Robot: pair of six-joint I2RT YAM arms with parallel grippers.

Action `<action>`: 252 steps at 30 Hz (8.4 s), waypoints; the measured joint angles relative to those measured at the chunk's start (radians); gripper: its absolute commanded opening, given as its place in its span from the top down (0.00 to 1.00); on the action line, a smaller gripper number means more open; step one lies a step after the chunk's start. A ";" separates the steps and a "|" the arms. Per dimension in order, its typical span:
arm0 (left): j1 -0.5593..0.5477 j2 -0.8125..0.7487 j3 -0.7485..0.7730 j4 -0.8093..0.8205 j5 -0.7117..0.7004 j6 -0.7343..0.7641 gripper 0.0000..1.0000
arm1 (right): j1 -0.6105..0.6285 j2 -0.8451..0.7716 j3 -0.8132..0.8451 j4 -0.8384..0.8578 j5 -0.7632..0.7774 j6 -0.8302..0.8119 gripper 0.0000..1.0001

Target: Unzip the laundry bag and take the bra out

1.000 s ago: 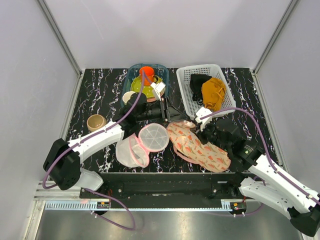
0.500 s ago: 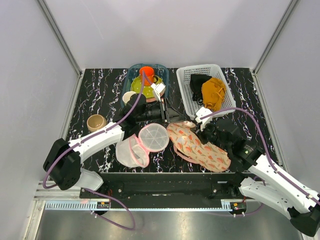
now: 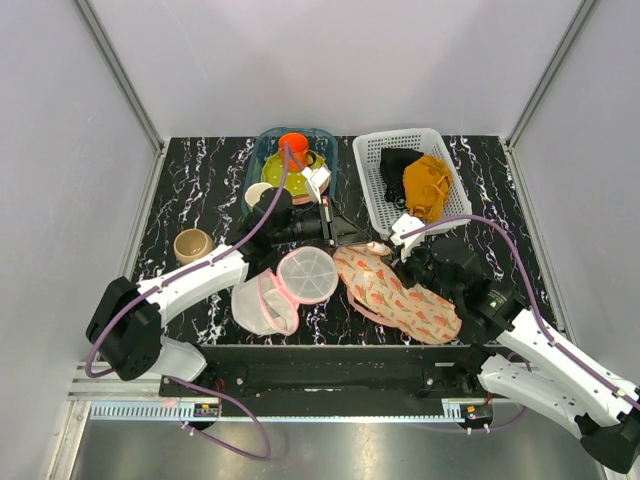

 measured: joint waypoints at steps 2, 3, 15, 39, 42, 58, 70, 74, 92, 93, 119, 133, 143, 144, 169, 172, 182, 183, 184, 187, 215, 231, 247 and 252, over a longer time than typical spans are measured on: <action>0.000 -0.003 -0.001 0.000 -0.001 0.001 1.00 | 0.000 0.000 0.000 0.000 0.000 0.000 1.00; 0.000 -0.007 -0.005 0.000 -0.005 0.001 1.00 | 0.000 0.000 0.000 0.002 0.000 0.000 1.00; 0.003 -0.135 -0.073 -0.044 -0.093 0.042 1.00 | 0.004 -0.027 0.000 0.026 -0.013 0.014 1.00; 0.128 -0.241 -0.346 -0.120 -0.148 0.045 1.00 | 0.006 -0.306 0.006 -0.107 0.021 0.072 1.00; 0.121 -0.243 -0.348 -0.109 -0.140 0.038 1.00 | 0.006 -0.228 0.003 -0.084 0.014 0.072 1.00; 0.125 -0.277 -0.243 0.051 0.096 0.106 0.46 | 0.006 -0.146 -0.005 -0.032 -0.020 0.064 1.00; 0.125 -0.173 -0.233 0.136 0.184 0.094 0.45 | 0.005 -0.157 -0.005 -0.032 -0.032 0.065 1.00; 0.125 -0.172 -0.213 0.116 0.190 0.123 0.41 | 0.005 -0.151 -0.005 -0.031 -0.029 0.065 1.00; 0.127 -0.112 -0.198 0.107 0.200 0.137 0.35 | 0.005 -0.137 -0.005 -0.034 -0.028 0.064 1.00; 0.127 -0.111 -0.198 0.109 0.200 0.135 0.35 | 0.005 -0.137 -0.005 -0.034 -0.028 0.064 1.00; 0.129 -0.067 -0.176 0.130 0.206 0.108 0.39 | 0.004 -0.128 -0.005 -0.040 -0.029 0.064 1.00; 0.147 0.002 -0.246 0.479 0.270 -0.120 0.57 | 0.004 -0.131 -0.005 -0.032 -0.030 0.065 1.00; 0.150 0.002 -0.250 0.448 0.271 -0.094 0.76 | 0.003 -0.122 -0.005 -0.030 -0.031 0.065 1.00; 0.150 0.002 -0.250 0.444 0.270 -0.092 0.80 | 0.003 -0.121 -0.005 -0.030 -0.031 0.064 1.00; 0.166 0.060 -0.285 0.583 0.282 -0.195 0.60 | 0.003 -0.116 -0.006 -0.031 -0.032 0.057 1.00; 0.170 0.092 -0.296 0.671 0.293 -0.250 0.60 | 0.003 -0.114 -0.006 -0.031 -0.032 0.056 1.00; 0.174 0.180 -0.311 0.854 0.304 -0.378 0.68 | 0.003 -0.106 -0.006 -0.031 -0.031 0.050 1.00; 0.174 0.180 -0.311 0.856 0.304 -0.379 0.69 | 0.003 -0.105 -0.006 -0.031 -0.031 0.050 1.00; 0.174 0.180 -0.311 0.859 0.304 -0.379 0.69 | 0.003 -0.105 -0.006 -0.031 -0.031 0.049 1.00; 0.174 0.180 -0.311 0.858 0.304 -0.378 0.64 | 0.003 -0.102 -0.006 -0.031 -0.031 0.047 1.00; 0.175 -0.061 -0.263 0.162 0.153 0.058 0.81 | 0.003 -0.055 -0.006 -0.002 -0.043 0.045 1.00; 0.174 -0.265 -0.182 -0.202 0.094 0.387 0.37 | 0.004 -0.064 -0.006 -0.002 -0.064 0.045 1.00; 0.117 -0.271 -0.153 -0.357 0.040 0.754 0.16 | 0.004 -0.013 0.016 -0.056 -0.093 0.038 1.00; 0.043 -0.322 -0.198 -0.306 0.000 0.818 0.11 | 0.004 -0.006 0.021 -0.083 -0.137 0.029 1.00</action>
